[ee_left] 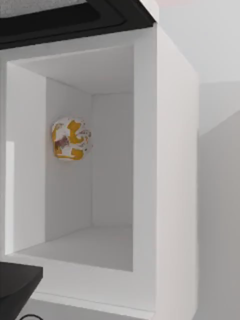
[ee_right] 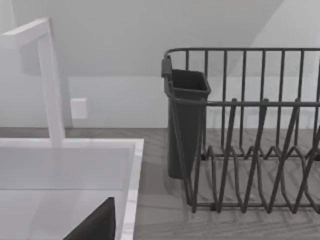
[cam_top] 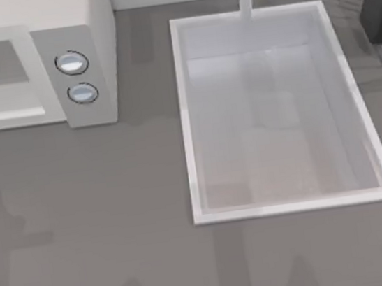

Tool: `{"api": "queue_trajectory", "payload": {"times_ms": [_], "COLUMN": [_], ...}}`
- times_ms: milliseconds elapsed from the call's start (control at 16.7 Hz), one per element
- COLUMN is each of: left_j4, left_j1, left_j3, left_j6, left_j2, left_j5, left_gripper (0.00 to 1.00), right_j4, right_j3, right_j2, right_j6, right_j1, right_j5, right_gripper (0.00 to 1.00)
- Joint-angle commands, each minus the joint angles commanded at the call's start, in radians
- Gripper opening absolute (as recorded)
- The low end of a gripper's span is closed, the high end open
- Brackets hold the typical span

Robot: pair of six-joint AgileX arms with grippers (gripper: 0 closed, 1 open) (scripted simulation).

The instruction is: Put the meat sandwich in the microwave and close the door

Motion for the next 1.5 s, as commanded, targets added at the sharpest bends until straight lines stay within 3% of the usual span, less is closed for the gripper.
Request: {"api": "queue_trajectory", "payload": {"times_ms": [420,1260,1500], "left_j4": [0.041,-0.060,-0.118], "left_j1": [0.022,0.085,0.154], "left_j3": [0.009,0.024,0.129], "left_j6": [0.001,0.001,0.061], "left_j2": [0.056,-0.025,0.075], "left_j5": [0.023,0.088,0.134], "left_gripper": [0.00,0.00,0.00], "right_j4": [0.000,0.000,0.000], "right_j3": [0.000,0.000,0.000], "right_j2": [0.000,0.000,0.000], "right_j6": [0.000,0.000,0.000], "right_j1": [0.000,0.000,0.000], "right_j5": [0.000,0.000,0.000], "right_gripper": [1.00,1.00,1.00]}}
